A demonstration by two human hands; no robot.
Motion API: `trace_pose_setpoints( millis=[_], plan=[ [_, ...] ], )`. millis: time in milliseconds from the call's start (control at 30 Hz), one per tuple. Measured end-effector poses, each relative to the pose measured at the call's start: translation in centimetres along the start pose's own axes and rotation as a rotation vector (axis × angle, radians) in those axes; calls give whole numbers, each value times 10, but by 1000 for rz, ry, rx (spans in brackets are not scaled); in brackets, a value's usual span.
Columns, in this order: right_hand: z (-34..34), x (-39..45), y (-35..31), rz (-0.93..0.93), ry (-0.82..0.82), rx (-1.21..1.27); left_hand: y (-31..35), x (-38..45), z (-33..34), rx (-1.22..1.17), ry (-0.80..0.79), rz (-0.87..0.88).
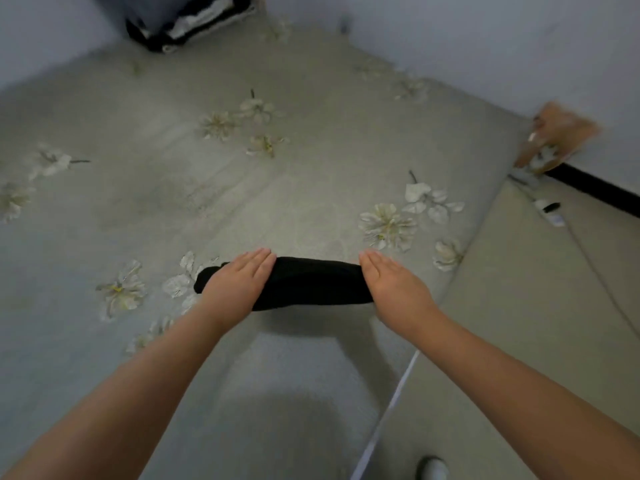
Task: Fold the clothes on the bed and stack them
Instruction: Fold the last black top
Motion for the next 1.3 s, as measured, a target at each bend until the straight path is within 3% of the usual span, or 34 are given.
trace_pose_setpoints(
  millis=[67, 233, 433, 633, 867, 1300],
  plan=[
    [-31, -16, 61, 91, 39, -4, 29, 52, -33, 11, -85, 51],
    [-101, -66, 219, 248, 148, -55, 133, 174, -135, 111, 91, 205],
    [-201, -133, 428, 446, 291, -129, 282, 326, -270, 132, 229, 254],
    [-266, -166, 568, 562, 407, -104, 368, 441, -364, 167, 308, 283],
    [-349, -120, 698, 581, 515, -88, 391, 583, -451, 204, 391, 252],
    [-483, 78, 908, 559, 586, -185, 338, 884, -530, 251, 459, 188]
  ],
)
Point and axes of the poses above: each hand's wrist, its own x-axis towards the middle knuckle, its own z-axis out of the palm, y = z × x, the point moved 6 cm from there along x, towards the middle knuckle, and after that the axes turned 3 degrees about z, right-handed, at the moved point
